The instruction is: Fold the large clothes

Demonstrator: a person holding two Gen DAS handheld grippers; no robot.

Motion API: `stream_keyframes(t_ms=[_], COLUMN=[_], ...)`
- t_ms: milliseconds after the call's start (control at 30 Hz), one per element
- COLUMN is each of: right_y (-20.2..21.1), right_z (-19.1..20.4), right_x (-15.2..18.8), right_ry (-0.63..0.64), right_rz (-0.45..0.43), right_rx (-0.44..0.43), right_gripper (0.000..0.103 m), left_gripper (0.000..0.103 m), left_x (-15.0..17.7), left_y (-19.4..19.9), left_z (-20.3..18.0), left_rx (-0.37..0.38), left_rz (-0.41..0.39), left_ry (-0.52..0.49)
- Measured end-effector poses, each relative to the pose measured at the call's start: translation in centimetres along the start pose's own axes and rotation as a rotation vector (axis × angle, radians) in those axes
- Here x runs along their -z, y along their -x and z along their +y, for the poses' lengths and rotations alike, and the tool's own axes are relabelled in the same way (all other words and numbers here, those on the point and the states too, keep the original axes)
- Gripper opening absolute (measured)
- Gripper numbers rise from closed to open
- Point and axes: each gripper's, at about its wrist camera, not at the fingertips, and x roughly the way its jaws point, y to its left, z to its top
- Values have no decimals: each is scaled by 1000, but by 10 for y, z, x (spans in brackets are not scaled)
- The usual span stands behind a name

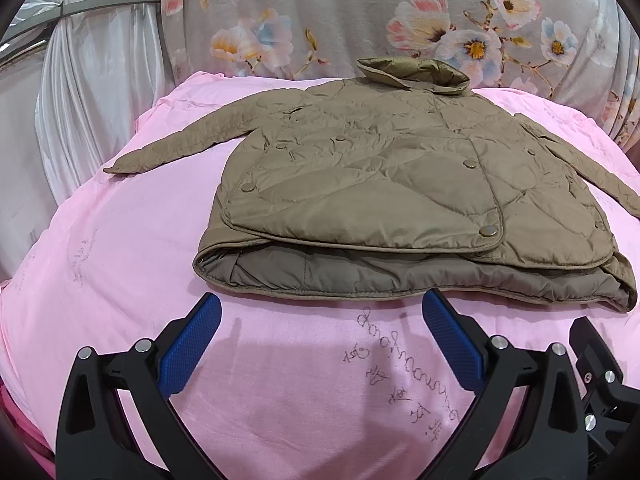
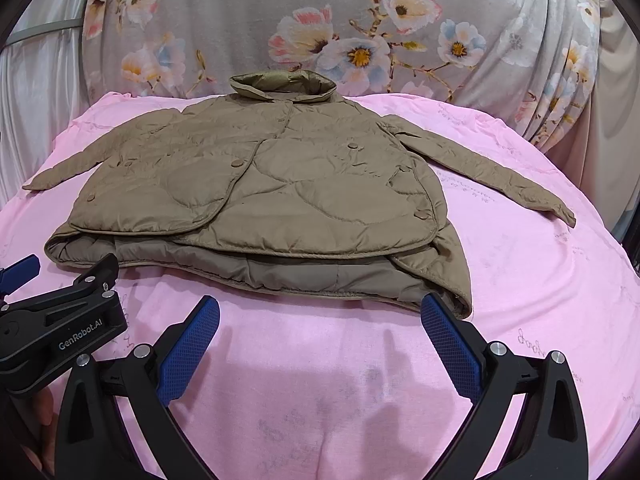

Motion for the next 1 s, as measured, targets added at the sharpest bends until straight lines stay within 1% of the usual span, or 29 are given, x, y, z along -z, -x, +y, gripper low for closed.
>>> stream_keyframes(t_ms=[1000], right_y=[0], right_z=[1], right_x=[2], right_ry=[2], right_rz=[-7], right_rx=[4], right_gripper=[98], left_gripper=[98], left_x=[5], left_y=[-1], left_z=[-2], left_rx=[2], left_rz=[-5], left_ry=[-2])
